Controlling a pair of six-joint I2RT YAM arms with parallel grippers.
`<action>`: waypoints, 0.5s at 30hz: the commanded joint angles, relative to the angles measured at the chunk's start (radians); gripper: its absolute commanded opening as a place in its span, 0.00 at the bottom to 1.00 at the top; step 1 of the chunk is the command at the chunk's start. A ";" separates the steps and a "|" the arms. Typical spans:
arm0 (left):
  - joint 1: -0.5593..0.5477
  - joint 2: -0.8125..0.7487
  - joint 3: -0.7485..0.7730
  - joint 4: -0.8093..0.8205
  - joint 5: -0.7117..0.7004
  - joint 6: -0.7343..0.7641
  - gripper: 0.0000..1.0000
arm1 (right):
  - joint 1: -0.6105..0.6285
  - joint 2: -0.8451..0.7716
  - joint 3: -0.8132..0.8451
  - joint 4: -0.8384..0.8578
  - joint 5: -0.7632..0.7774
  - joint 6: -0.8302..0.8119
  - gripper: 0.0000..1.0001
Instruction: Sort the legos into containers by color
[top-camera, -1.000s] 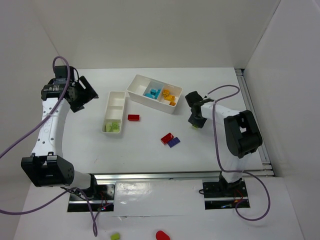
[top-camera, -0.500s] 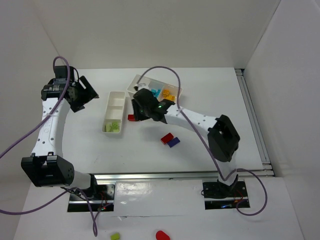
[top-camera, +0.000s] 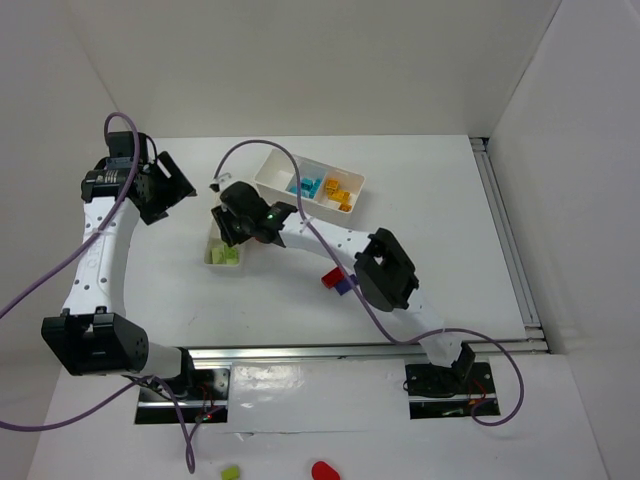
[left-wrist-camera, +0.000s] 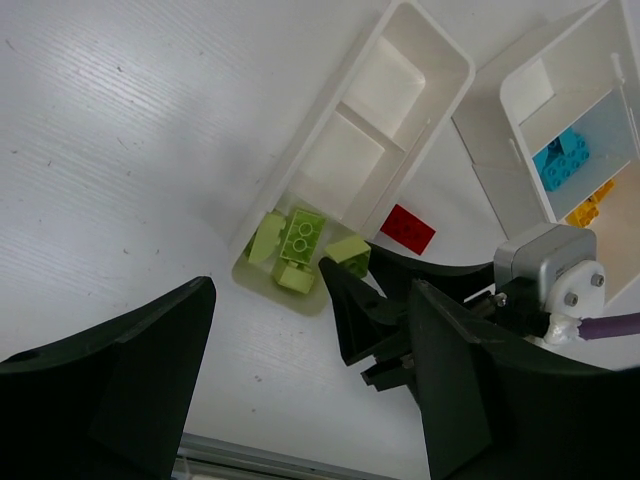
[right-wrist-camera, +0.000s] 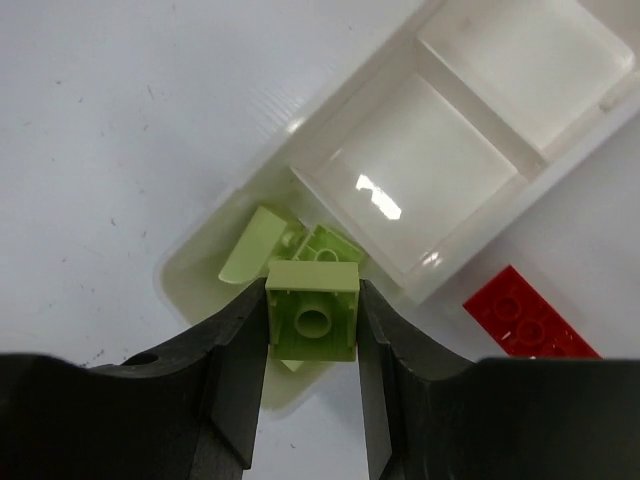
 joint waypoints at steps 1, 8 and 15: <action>-0.004 -0.040 0.014 0.011 -0.007 0.026 0.87 | 0.031 0.054 0.136 -0.014 -0.002 -0.042 0.43; -0.004 -0.049 0.005 0.011 -0.007 0.026 0.87 | 0.050 0.046 0.161 -0.037 -0.002 -0.042 0.69; -0.004 -0.049 0.005 0.011 -0.007 0.026 0.88 | 0.021 -0.180 -0.154 0.071 0.131 -0.001 0.69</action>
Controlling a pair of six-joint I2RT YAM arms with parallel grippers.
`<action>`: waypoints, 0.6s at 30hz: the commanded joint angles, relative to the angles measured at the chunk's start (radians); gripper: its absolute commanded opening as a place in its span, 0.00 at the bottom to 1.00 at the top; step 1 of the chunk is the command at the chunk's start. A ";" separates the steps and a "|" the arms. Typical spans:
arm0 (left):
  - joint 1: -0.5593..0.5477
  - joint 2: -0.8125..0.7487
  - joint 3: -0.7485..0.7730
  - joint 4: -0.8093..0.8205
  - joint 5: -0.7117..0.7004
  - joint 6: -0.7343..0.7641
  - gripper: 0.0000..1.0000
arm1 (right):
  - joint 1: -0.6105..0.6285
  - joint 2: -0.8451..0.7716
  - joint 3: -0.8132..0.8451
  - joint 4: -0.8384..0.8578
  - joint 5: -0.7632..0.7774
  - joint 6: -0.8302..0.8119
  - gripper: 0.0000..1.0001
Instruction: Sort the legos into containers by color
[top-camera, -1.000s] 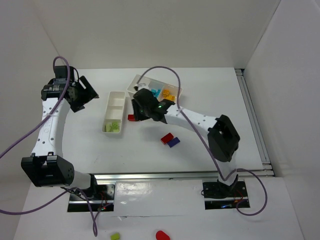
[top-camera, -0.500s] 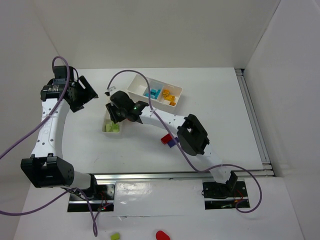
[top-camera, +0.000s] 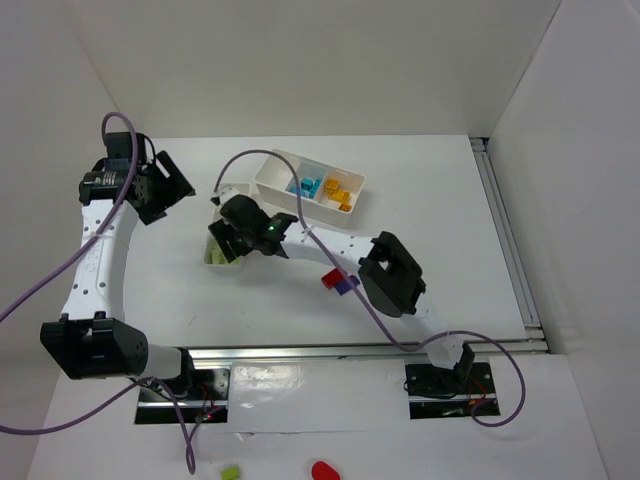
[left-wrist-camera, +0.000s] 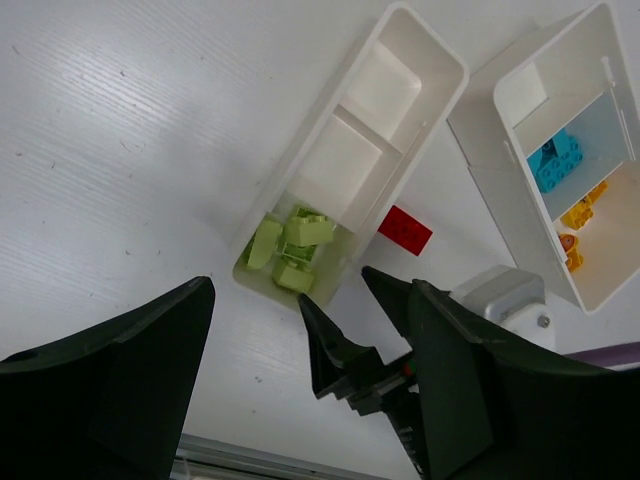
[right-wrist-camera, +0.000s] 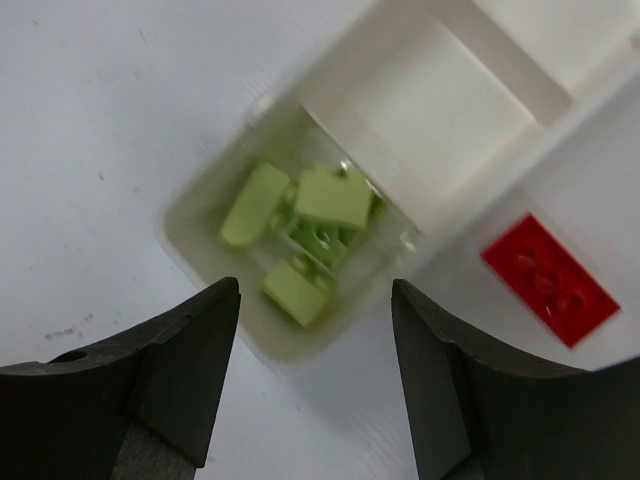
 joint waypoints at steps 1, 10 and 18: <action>-0.004 -0.031 0.005 0.011 0.013 0.037 0.88 | -0.051 -0.199 -0.174 0.085 0.088 0.064 0.69; -0.065 0.052 -0.004 0.034 0.039 0.089 0.88 | -0.208 -0.376 -0.457 0.038 0.068 0.175 0.74; -0.074 0.052 -0.004 0.025 0.021 0.089 0.88 | -0.196 -0.203 -0.293 -0.096 -0.004 -0.110 0.89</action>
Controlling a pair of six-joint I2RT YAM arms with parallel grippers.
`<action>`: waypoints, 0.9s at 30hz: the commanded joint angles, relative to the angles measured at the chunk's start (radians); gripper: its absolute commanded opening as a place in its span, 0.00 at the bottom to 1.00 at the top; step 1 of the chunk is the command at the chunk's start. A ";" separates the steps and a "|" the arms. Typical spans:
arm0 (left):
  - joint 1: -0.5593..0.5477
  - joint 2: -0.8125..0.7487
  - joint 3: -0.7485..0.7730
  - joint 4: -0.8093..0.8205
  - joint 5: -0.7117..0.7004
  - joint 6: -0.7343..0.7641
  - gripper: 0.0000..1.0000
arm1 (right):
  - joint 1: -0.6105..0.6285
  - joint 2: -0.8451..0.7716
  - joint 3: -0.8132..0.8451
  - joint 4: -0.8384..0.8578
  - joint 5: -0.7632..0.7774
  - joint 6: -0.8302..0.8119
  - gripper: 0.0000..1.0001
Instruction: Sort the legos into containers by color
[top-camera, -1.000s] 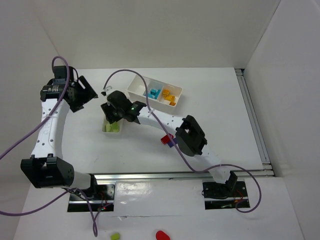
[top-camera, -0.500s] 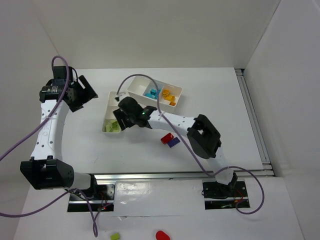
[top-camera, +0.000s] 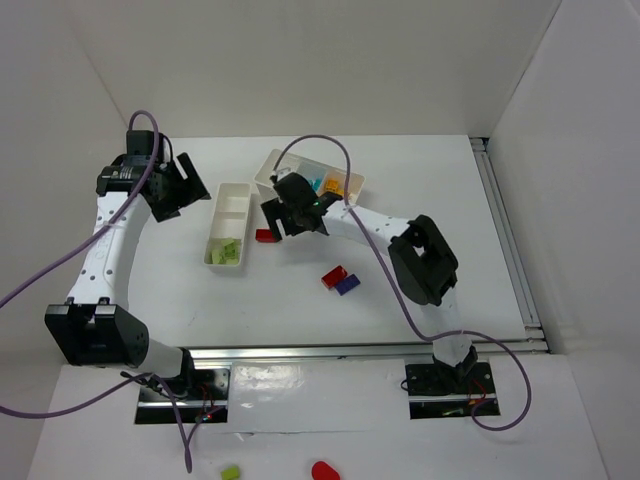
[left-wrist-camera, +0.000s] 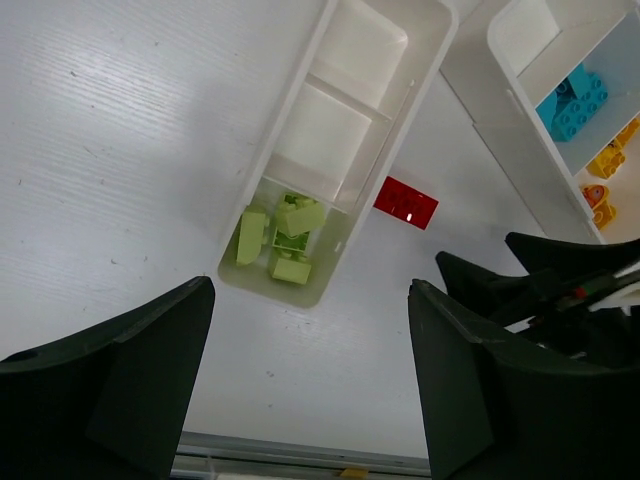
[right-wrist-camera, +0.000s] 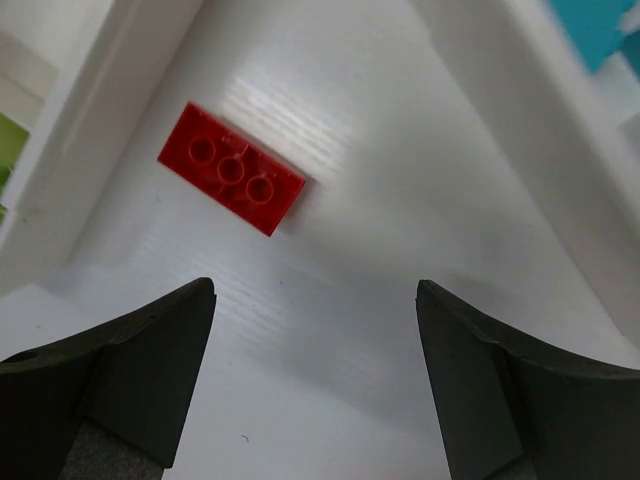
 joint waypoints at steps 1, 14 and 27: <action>-0.002 -0.006 -0.001 0.006 -0.006 0.017 0.88 | 0.047 0.030 0.037 -0.040 -0.049 -0.165 0.89; -0.002 0.012 0.018 -0.003 -0.017 0.017 0.88 | 0.068 0.228 0.172 0.039 0.038 -0.189 0.87; -0.002 0.012 0.036 -0.012 -0.036 0.026 0.88 | 0.050 0.282 0.226 0.111 -0.013 -0.161 0.61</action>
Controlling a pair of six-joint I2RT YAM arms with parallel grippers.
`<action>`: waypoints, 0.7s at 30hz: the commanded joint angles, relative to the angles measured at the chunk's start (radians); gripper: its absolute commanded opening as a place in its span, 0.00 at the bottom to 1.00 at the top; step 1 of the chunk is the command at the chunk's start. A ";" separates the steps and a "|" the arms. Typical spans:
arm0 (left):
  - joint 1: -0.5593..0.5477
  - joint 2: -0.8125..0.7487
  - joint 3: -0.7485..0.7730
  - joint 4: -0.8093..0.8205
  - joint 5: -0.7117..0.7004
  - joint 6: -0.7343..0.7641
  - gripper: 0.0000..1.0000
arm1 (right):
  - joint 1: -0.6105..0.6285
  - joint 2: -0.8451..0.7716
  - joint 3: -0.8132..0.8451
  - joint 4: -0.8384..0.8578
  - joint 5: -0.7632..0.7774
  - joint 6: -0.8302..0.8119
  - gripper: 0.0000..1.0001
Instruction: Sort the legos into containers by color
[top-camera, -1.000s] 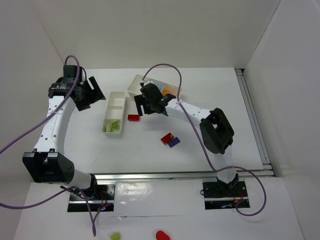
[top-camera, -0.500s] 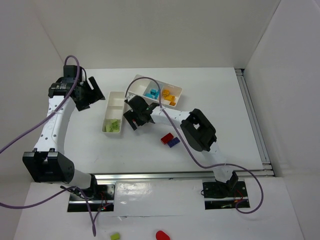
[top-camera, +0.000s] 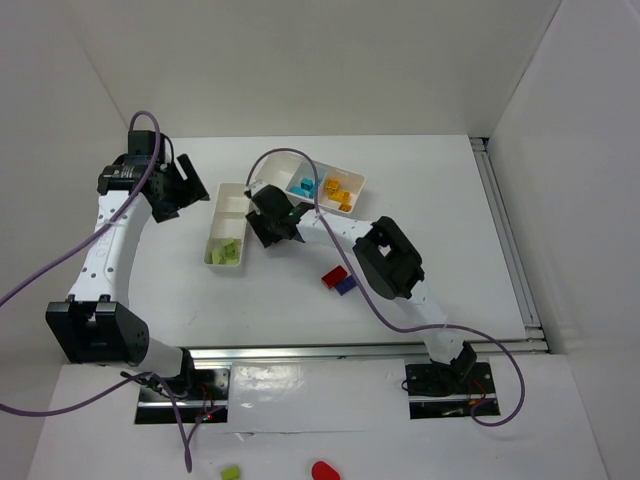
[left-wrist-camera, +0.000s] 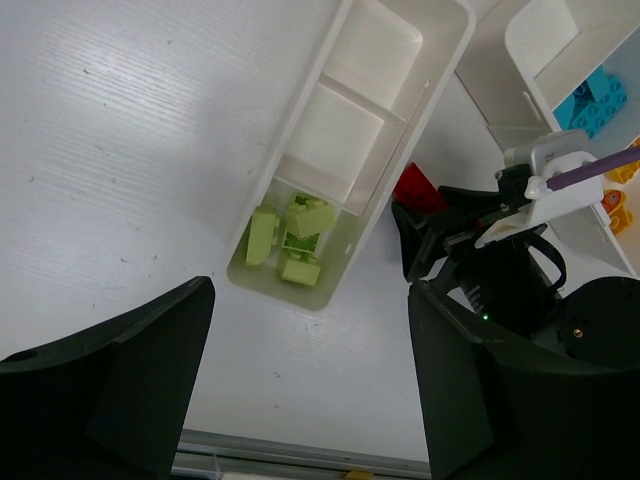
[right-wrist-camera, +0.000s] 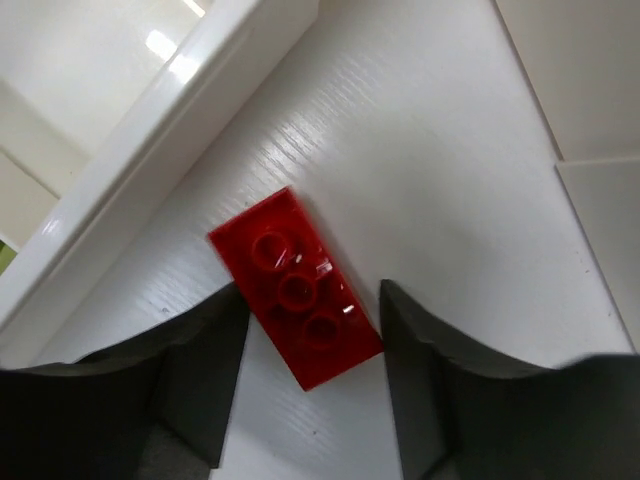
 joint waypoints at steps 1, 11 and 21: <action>-0.002 0.012 0.036 -0.007 -0.014 0.023 0.88 | -0.006 -0.001 0.018 0.053 -0.010 0.012 0.57; -0.002 0.030 0.054 -0.007 -0.005 0.023 0.88 | -0.006 -0.165 -0.034 0.053 0.002 0.012 0.32; -0.002 0.039 0.063 -0.007 -0.005 0.023 0.88 | 0.023 -0.170 0.090 0.023 -0.049 0.003 0.32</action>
